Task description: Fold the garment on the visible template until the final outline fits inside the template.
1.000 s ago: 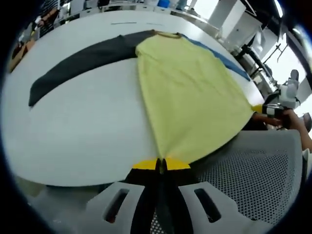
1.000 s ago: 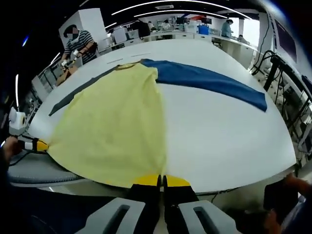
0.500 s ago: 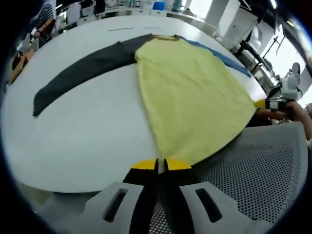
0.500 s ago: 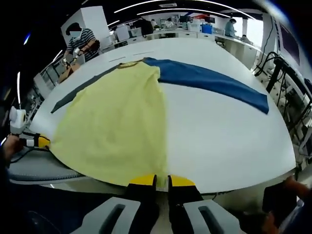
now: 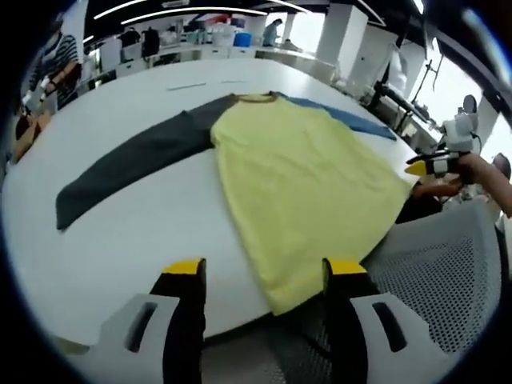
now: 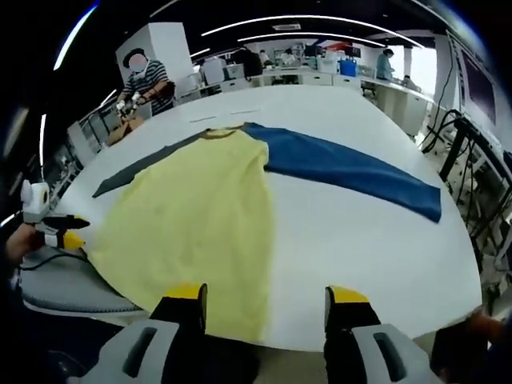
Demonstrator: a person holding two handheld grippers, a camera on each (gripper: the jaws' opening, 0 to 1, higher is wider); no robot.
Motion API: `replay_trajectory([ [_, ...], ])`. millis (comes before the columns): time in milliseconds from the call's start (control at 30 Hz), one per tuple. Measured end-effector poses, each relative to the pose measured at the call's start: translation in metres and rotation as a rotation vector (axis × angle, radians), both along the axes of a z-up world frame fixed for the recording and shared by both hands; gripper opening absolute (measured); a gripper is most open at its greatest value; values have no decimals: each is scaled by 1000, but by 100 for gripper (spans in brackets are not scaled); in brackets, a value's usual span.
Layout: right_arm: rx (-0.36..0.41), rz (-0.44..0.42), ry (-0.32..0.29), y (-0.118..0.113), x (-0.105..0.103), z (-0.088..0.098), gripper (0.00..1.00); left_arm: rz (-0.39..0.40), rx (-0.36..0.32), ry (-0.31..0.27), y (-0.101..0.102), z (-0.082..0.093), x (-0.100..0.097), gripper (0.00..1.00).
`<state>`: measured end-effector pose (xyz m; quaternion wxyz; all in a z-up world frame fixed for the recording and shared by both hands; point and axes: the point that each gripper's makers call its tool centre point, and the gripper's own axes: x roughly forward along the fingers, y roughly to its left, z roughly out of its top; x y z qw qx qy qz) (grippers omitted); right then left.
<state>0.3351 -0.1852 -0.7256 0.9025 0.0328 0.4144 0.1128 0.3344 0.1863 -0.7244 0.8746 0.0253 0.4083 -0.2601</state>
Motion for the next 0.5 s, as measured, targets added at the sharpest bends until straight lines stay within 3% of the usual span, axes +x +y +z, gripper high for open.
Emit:
replay_trajectory([
  [367,-15,34,-116,-21,36,15,62,-15,-26,-81,-2,10,16,87],
  [500,12,1,-146,-33,51,21,66,-15,-39,-113,-2,16,23,94],
])
